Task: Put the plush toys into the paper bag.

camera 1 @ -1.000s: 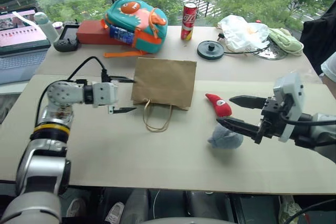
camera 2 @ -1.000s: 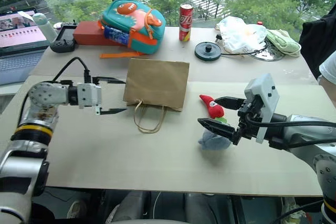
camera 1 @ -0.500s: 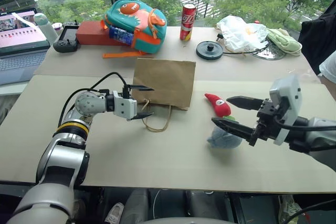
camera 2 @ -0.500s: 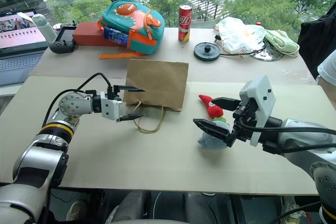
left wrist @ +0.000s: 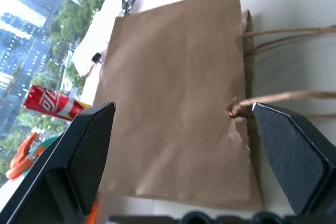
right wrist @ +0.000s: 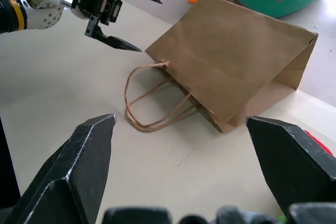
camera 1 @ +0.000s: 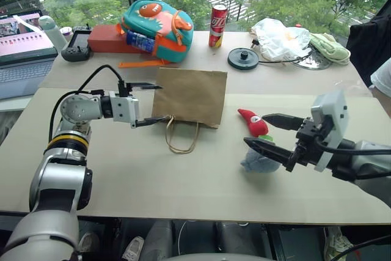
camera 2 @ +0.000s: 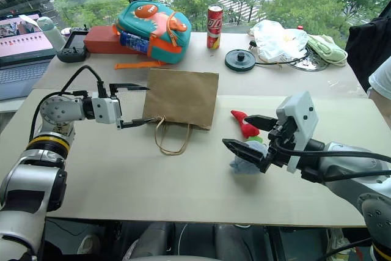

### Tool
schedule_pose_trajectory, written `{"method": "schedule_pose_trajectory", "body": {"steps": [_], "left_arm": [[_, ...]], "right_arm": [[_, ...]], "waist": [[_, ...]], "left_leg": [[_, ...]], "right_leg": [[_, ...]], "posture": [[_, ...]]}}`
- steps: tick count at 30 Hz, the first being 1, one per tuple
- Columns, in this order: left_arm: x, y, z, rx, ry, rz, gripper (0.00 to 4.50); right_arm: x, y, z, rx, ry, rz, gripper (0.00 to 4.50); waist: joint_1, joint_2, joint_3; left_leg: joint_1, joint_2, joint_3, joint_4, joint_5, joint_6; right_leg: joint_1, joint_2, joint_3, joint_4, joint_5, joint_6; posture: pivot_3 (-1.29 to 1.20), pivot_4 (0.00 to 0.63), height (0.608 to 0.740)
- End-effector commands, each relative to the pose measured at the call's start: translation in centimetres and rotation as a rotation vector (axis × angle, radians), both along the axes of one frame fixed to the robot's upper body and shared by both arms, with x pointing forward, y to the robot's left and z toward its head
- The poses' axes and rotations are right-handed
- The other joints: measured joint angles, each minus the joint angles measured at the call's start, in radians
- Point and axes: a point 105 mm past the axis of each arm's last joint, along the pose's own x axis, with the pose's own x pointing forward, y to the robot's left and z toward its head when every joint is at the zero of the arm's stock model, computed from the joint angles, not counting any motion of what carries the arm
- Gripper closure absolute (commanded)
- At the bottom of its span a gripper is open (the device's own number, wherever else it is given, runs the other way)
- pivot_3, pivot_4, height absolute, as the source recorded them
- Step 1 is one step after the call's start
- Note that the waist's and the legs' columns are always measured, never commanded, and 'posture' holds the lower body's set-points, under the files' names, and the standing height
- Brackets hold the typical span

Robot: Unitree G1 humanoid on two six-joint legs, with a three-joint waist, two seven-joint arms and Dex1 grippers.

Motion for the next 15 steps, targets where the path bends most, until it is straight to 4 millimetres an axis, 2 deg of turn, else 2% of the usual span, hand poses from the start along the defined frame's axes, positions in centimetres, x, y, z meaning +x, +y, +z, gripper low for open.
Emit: {"method": "schedule_pose_trajectory", "body": {"steps": [1, 4, 10, 15], "left_arm": [[0.1, 0.6, 0.7, 0.02, -0.046, 0.016, 0.0], [0.2, 0.5, -0.2, 0.056, -0.053, 0.027, 0.0], [0.6, -1.1, -1.8, 0.062, -0.072, 0.033, 0.0], [0.8, -2.5, -2.3, 0.043, -0.093, 0.024, 0.0]], "right_arm": [[-0.2, 0.1, 0.9, 0.005, -0.057, 0.009, 0.09], [-0.3, 0.0, 1.0, 0.003, -0.062, 0.003, 0.09], [-0.3, -0.1, 1.6, 0.002, -0.085, -0.011, 0.09], [-0.3, -0.1, 1.9, -0.003, -0.096, -0.02, 0.09]], "waist": [[0.0, 0.0, 0.0], [0.002, 0.0, 0.0], [0.004, 0.0, 0.0], [0.005, 0.0, 0.0]], "left_leg": [[0.0, 0.0, 0.0, 0.0, 0.0, 0.0], [0.0, 0.0, 0.0, 0.0, 0.0, 0.0], [0.0, 0.0, 0.0, 0.0, 0.0, 0.0], [0.0, 0.0, 0.0, 0.0, 0.0, 0.0]], "right_leg": [[0.0, 0.0, 0.0, 0.0, 0.0, 0.0], [0.0, 0.0, 0.0, 0.0, 0.0, 0.0], [0.0, 0.0, 0.0, 0.0, 0.0, 0.0], [0.0, 0.0, 0.0, 0.0, 0.0, 0.0]], "posture": [[0.0, 0.15, 0.739], [0.0, 0.15, 0.739], [0.0, 0.15, 0.739], [0.0, 0.15, 0.739]]}}
